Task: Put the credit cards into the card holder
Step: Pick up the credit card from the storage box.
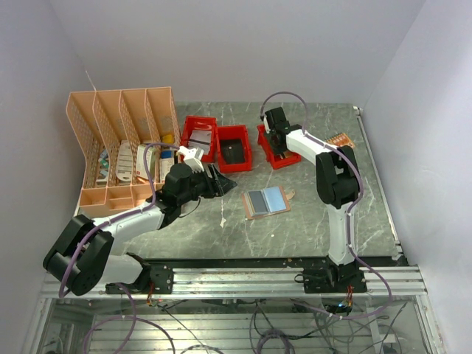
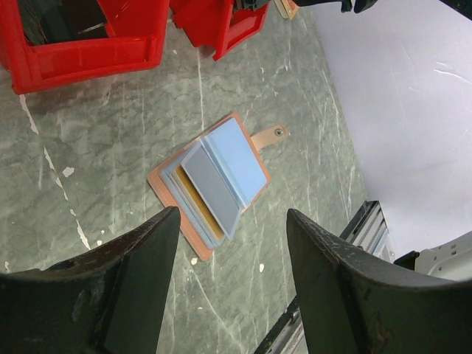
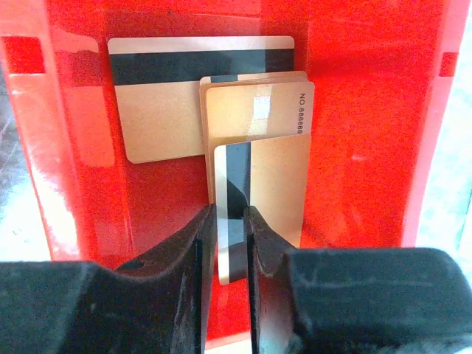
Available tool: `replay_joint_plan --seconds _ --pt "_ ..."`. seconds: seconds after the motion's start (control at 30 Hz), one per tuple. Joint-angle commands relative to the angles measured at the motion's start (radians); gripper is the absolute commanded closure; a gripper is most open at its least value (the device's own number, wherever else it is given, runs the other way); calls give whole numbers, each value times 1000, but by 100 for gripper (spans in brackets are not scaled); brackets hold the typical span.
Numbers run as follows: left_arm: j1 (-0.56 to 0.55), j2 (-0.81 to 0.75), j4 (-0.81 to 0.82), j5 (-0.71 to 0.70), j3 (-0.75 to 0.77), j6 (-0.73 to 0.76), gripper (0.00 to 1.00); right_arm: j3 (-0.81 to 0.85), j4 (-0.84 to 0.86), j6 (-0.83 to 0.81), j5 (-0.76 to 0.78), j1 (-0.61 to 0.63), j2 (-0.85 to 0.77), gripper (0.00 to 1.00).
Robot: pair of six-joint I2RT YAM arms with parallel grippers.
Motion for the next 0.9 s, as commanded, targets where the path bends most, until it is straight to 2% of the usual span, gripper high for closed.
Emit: replay_joint_plan --seconds 0.0,0.57,0.87 --pt "5 -2 45 10 -1 -3 30 -2 23 -35 74 -4 -58 79" --pt "6 13 48 16 11 -3 30 -18 46 -71 139 -16 -88 82" --pt "5 22 53 20 13 -3 30 -22 43 -69 112 -35 -73 85"
